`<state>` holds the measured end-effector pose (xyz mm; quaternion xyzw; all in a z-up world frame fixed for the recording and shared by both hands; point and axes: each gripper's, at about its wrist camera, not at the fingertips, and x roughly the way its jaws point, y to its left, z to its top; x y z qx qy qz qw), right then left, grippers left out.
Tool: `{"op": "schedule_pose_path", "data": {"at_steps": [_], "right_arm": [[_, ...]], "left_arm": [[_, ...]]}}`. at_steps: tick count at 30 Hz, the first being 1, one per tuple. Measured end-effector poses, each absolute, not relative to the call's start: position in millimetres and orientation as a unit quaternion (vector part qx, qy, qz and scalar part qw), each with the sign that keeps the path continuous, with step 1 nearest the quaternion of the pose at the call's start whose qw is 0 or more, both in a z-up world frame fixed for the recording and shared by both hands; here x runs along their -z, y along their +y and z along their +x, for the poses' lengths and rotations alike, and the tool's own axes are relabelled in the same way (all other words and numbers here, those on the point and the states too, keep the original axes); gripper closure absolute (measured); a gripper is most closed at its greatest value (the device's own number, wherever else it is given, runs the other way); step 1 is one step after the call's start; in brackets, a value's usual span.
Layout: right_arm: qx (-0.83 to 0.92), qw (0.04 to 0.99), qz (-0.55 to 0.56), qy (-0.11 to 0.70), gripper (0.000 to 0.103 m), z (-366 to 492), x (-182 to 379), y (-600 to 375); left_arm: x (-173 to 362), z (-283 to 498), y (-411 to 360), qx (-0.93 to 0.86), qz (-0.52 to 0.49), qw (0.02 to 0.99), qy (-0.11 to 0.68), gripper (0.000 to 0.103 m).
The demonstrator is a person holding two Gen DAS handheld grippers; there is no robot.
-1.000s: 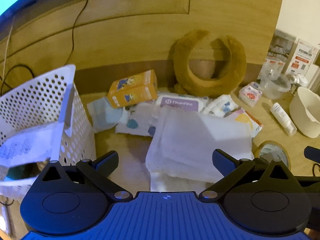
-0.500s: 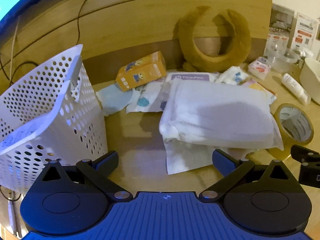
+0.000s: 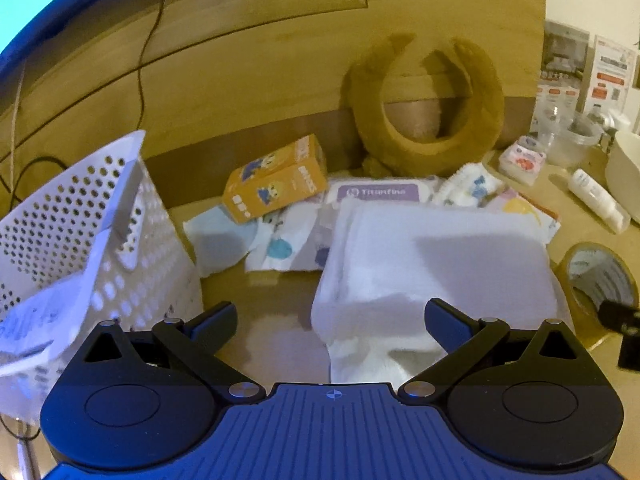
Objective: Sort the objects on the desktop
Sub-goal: 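Move left gripper to the folded white cloth while right gripper approaches the tape roll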
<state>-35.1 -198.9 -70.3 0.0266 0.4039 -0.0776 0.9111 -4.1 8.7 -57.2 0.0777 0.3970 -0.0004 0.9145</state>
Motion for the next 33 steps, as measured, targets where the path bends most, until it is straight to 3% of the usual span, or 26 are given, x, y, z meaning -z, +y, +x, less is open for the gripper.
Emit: {"op": "schedule_pose_path", "data": {"at_steps": [23,28,31,32,33], "right_arm": [[0.100,0.886,0.038,0.451,0.008,22,115,-227],[0.077,0.886,0.073,0.451,0.022,23,117,-228],[0.054,0.887,0.098,0.447,0.038,20,118,-228],[0.047,0.889,0.102,0.445,0.042,19,118,-228],[0.040,0.890,0.104,0.442,0.045,17,117,-227]], "left_arm": [[97,59,-16,0.072,0.062,0.898,0.430,0.001],[100,58,-14,0.076,0.045,0.903,0.420,0.016],[95,52,-12,0.060,0.052,0.916,0.392,0.043],[93,50,-11,0.054,0.056,0.920,0.384,0.065],[91,49,-10,0.045,0.061,0.923,0.376,0.075]]}}
